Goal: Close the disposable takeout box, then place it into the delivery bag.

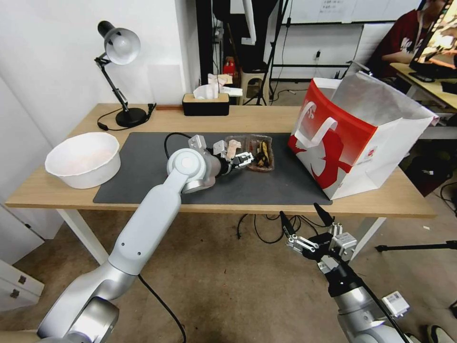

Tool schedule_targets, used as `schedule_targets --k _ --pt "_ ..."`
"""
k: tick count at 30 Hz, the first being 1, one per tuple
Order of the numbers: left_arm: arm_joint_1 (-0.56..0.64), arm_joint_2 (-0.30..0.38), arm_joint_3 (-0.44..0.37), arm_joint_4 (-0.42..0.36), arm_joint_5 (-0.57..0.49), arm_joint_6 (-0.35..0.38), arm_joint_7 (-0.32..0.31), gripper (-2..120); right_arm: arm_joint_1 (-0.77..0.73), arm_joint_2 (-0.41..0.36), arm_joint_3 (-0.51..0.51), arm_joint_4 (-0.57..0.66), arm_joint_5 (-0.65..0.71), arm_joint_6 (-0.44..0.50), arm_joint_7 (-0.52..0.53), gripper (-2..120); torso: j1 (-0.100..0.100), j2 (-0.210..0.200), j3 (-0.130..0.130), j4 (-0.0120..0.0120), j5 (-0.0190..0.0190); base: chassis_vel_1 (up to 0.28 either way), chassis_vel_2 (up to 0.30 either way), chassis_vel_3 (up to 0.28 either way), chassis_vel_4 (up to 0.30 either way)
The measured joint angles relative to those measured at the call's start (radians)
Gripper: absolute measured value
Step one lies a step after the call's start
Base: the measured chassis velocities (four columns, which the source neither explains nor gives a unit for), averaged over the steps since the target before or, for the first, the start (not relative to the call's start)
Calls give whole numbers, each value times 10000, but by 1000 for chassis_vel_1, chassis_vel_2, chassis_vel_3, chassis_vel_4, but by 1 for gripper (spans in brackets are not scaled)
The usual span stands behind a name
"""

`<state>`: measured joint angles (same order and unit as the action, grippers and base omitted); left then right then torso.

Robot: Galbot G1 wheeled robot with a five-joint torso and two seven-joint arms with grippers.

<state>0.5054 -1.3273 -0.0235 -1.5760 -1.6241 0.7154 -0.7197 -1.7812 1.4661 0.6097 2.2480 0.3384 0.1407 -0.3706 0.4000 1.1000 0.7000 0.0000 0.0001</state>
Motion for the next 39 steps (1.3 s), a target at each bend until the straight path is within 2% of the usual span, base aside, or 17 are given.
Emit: schedule_targets --k 16,27,39 --pt "81 -16 91 254 468 3 553 100 -12 13 67 135 33 -50 15 100 0 0 0 0 -2 0 0 0 0" --pt "-310 90 156 569 622 4 918 100 -21 128 68 208 11 -97 15 100 0 0 0 0 -2 0 0 0 0" --pt "-627 -26 284 865 1397 -54 1862 100 -40 188 29 237 -30 -119 -1 100 0 0 0 0 -2 0 0 0 0"
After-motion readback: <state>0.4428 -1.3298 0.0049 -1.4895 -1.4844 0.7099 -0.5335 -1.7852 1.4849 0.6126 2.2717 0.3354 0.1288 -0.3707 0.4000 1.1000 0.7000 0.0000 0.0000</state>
